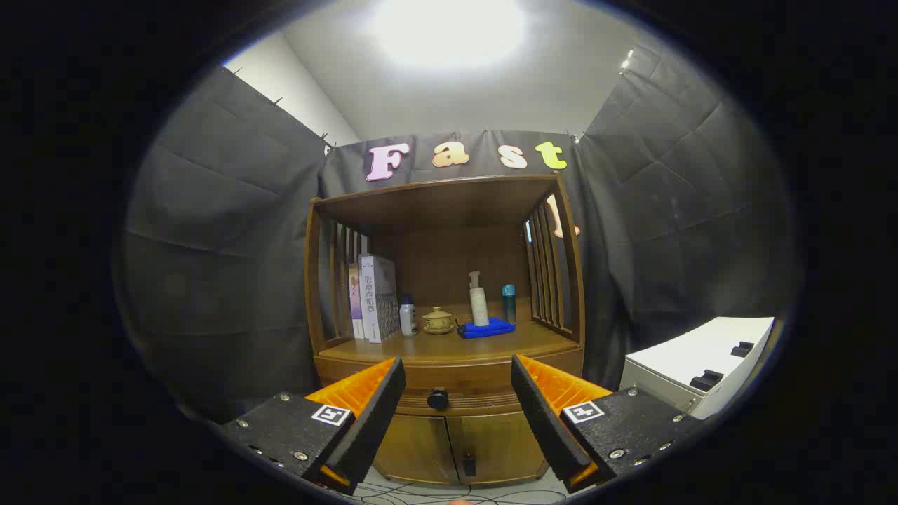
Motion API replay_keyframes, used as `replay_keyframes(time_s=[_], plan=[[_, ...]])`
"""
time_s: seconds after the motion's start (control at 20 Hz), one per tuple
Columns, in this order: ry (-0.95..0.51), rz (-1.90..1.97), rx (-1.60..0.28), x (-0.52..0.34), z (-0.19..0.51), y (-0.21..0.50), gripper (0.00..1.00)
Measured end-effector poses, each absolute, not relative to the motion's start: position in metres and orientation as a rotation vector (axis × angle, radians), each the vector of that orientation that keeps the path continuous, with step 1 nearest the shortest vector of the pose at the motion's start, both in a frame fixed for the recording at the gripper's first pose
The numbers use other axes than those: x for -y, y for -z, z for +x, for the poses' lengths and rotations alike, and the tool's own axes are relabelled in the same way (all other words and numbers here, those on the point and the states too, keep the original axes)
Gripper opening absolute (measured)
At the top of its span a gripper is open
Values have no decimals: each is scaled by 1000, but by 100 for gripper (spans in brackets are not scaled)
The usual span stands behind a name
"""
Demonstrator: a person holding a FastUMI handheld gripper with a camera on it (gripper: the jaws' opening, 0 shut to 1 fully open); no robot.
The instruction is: Pull open the drawer, take out the items inside it, and place them on the countertop above the cabinet.
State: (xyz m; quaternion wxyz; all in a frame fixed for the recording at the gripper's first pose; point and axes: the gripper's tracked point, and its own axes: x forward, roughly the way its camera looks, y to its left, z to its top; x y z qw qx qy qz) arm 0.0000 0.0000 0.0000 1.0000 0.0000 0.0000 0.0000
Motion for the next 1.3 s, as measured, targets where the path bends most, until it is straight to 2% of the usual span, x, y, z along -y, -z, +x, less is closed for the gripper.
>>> replay_keyframes(time_s=[1.3], plan=[[-32, 39, -17, -7, 20, 13, 94]])
